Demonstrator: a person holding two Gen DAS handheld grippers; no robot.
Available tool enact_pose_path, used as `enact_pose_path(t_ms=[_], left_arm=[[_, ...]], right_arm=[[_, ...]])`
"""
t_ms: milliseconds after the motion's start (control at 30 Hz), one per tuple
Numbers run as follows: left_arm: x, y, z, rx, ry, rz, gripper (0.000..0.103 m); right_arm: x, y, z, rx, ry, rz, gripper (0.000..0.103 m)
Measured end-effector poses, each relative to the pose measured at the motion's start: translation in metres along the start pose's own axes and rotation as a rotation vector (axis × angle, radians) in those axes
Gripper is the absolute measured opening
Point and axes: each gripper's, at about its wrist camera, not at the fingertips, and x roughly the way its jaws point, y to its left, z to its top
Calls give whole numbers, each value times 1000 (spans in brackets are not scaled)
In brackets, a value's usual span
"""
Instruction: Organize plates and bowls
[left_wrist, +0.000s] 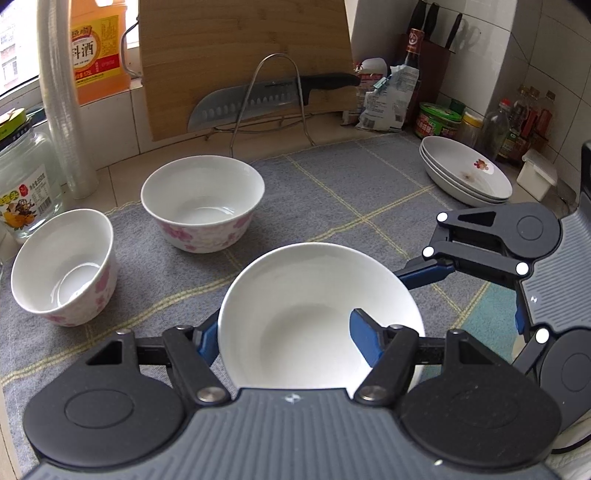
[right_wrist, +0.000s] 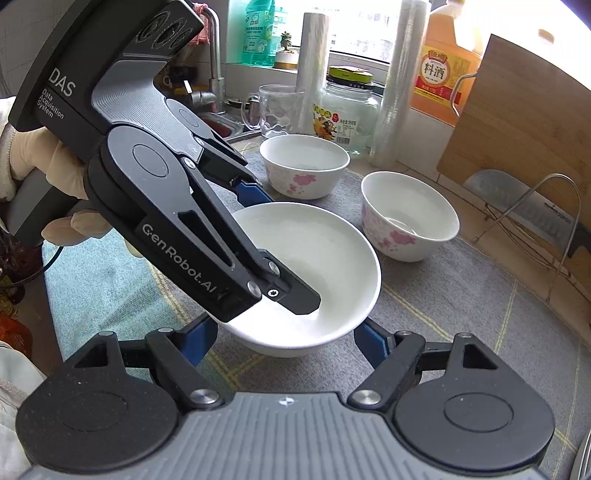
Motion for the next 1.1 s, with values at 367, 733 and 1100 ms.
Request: enact_pose_path(t_ms=[367, 733, 1100], left_arm=[[30, -41, 22, 97, 2, -110, 69], [47, -61, 31, 129, 8, -158, 69], [55, -65, 32, 128, 15, -169, 69]], right_arm=[[-31, -26, -34, 113, 34, -114, 84], [-40, -43, -54, 173, 67, -165, 84], [-41, -46, -60, 209, 88, -162, 84]])
